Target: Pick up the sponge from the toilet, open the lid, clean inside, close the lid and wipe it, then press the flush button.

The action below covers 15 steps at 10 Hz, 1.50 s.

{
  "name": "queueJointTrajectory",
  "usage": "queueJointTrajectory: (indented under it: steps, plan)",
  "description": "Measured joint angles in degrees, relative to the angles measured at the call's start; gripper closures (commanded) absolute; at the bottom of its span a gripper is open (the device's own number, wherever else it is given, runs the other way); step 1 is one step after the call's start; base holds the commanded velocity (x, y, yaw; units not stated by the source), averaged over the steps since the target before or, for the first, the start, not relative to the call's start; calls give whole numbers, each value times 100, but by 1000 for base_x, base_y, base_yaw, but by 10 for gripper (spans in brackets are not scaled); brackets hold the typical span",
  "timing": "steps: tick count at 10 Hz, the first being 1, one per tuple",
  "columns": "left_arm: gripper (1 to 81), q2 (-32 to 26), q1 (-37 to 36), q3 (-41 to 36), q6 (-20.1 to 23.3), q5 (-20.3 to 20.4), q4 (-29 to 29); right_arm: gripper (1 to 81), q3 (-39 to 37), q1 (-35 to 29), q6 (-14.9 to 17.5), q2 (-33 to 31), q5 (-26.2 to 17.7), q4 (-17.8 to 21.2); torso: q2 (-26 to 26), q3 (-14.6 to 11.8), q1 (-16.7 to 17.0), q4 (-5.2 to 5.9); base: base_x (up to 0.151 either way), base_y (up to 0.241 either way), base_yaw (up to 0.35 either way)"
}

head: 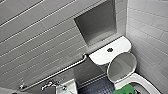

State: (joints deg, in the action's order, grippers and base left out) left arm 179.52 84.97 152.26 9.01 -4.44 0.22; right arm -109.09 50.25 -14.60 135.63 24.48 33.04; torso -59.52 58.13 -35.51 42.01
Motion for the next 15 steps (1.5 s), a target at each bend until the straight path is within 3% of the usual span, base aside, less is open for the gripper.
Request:
queueJointTrajectory:
  steps: [11, 13, 15]
  plan:
    - [10, -18, 0, -5, 0, -2, 0, 811, 2219, 2527, 55, -1736, 2923, 76, 0, 0, 0, 0, 0, 0, 0]
    - [10, -20, 0, -9, 0, 1, 0, 811, 2444, 2912, 57, -1876, 3296, 80, 0, 0, 0, 2, 0, 0, 0]
    - [10, -77, -35, -33, 0, -10, -1, 811, 2470, 3360, 61, -1863, 3387, -11, -2, 0, 0, 2, 0, 0, 0]
